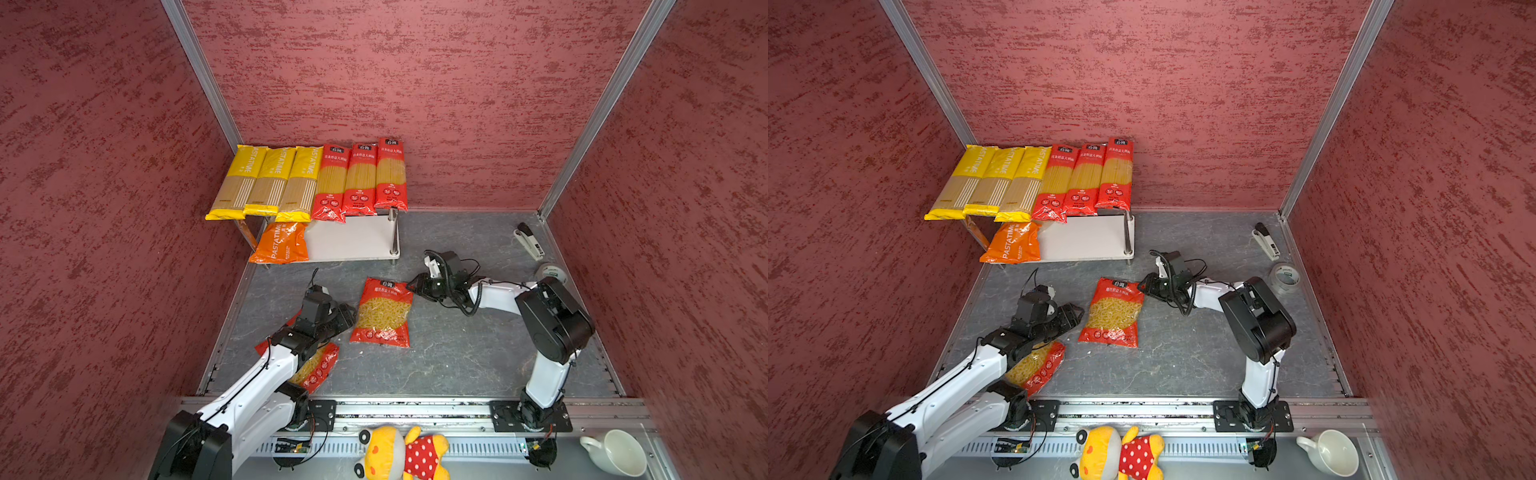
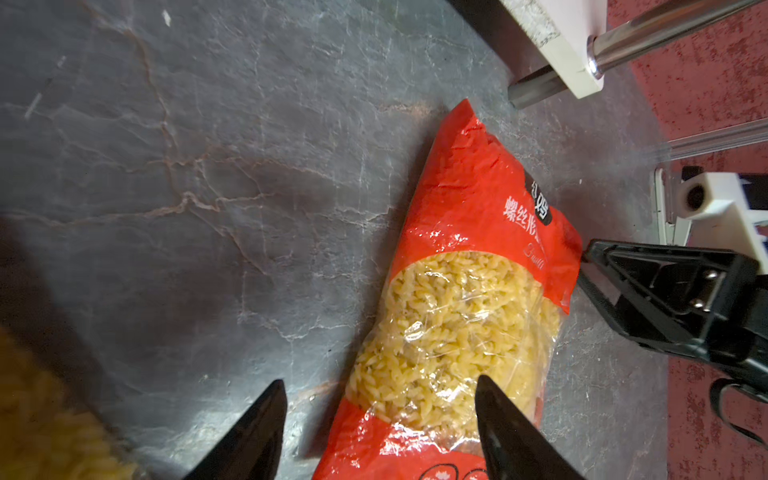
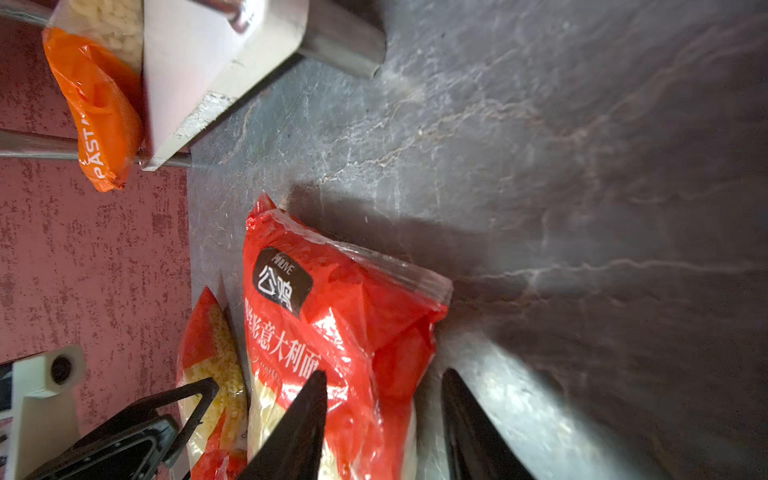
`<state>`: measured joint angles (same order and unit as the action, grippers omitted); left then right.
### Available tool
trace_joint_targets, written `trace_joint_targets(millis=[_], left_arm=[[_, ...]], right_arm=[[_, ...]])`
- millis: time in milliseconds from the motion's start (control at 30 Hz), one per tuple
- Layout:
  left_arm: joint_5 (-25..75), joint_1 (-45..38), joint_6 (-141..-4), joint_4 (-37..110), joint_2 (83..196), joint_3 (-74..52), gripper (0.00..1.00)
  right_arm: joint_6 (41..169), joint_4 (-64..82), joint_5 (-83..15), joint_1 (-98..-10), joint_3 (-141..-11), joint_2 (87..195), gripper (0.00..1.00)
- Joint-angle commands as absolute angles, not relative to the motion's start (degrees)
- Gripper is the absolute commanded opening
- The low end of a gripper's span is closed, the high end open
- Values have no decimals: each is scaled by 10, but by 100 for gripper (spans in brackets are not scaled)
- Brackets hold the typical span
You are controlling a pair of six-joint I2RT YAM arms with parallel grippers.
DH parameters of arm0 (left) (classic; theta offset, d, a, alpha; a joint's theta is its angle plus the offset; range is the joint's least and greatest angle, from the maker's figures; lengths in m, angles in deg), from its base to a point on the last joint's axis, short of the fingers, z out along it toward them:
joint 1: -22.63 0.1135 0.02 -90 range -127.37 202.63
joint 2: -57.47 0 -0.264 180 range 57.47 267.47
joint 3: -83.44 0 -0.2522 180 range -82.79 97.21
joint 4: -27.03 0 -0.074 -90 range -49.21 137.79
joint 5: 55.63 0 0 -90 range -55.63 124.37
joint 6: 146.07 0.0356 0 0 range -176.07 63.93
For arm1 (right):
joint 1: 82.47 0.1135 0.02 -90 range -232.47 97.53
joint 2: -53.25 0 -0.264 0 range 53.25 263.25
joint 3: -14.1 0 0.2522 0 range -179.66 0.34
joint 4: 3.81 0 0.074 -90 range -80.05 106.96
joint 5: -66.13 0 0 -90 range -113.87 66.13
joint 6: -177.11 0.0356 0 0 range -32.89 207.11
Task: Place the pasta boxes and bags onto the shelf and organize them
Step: 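Lower both grippers onto the red fusilli bag farther from the robot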
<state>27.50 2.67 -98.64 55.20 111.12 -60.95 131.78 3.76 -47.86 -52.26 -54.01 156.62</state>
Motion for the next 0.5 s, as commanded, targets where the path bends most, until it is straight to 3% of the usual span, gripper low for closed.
trace_joint_targets(millis=[0,200,467], left_arm=[[246,33,-961,508,1133,-593,73],[193,46,-948,433,1214,-588,74],[161,53,-934,356,1296,-578,77]], right_arm=[[1330,40,-447,-526,-506,1518,50],[1413,-21,-447,-500,-425,1484,53],[1440,-36,-430,-446,-431,1502,57]])
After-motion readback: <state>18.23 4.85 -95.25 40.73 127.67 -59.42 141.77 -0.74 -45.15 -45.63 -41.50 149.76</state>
